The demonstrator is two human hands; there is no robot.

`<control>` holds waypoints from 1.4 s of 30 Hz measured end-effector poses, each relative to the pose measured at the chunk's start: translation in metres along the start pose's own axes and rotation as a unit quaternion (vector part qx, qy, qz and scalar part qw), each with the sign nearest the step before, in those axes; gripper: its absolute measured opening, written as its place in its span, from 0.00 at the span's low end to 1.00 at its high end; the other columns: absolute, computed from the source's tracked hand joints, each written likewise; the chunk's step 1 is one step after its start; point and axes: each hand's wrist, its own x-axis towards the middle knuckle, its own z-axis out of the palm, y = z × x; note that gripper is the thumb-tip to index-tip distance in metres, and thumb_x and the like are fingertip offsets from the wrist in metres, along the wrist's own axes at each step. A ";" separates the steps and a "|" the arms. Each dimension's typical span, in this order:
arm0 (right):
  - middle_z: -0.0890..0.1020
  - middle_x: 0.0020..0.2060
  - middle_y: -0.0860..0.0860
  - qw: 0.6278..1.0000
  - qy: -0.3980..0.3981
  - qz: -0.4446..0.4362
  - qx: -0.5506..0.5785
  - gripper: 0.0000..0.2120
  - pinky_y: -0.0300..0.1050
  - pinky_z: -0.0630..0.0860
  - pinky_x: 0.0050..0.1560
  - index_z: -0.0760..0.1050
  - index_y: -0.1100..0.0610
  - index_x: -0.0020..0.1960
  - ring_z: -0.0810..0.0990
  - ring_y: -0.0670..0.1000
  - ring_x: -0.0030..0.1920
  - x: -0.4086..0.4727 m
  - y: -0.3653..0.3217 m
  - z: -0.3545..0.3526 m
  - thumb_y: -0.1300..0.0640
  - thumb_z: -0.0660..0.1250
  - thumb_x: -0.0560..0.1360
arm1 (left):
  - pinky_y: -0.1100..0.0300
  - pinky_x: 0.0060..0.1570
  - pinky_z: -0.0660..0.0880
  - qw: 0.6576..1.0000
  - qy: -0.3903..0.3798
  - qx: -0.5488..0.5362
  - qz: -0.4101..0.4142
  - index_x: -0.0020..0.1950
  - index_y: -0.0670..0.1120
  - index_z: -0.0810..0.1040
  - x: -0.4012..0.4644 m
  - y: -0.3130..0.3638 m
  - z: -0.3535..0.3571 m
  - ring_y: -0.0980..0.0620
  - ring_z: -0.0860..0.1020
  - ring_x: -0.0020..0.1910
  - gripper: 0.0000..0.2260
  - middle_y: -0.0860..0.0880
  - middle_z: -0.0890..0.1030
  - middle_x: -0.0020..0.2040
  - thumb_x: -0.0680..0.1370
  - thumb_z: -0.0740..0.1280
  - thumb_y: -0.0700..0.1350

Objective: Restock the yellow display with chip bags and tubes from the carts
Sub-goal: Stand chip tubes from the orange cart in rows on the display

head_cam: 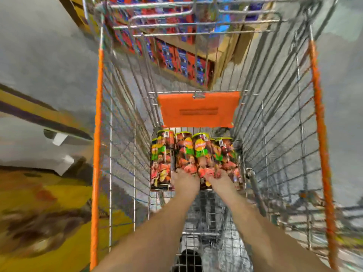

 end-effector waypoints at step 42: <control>0.76 0.62 0.46 0.848 -0.268 -0.446 -0.103 0.37 0.31 0.74 0.47 0.56 0.47 0.72 0.77 0.34 0.51 -0.546 -0.181 0.288 0.61 0.74 0.72 | 0.62 0.48 0.77 0.808 0.236 -0.465 0.275 0.64 0.54 0.66 -0.383 -0.505 -0.408 0.56 0.81 0.48 0.28 0.54 0.81 0.51 0.70 0.75 0.39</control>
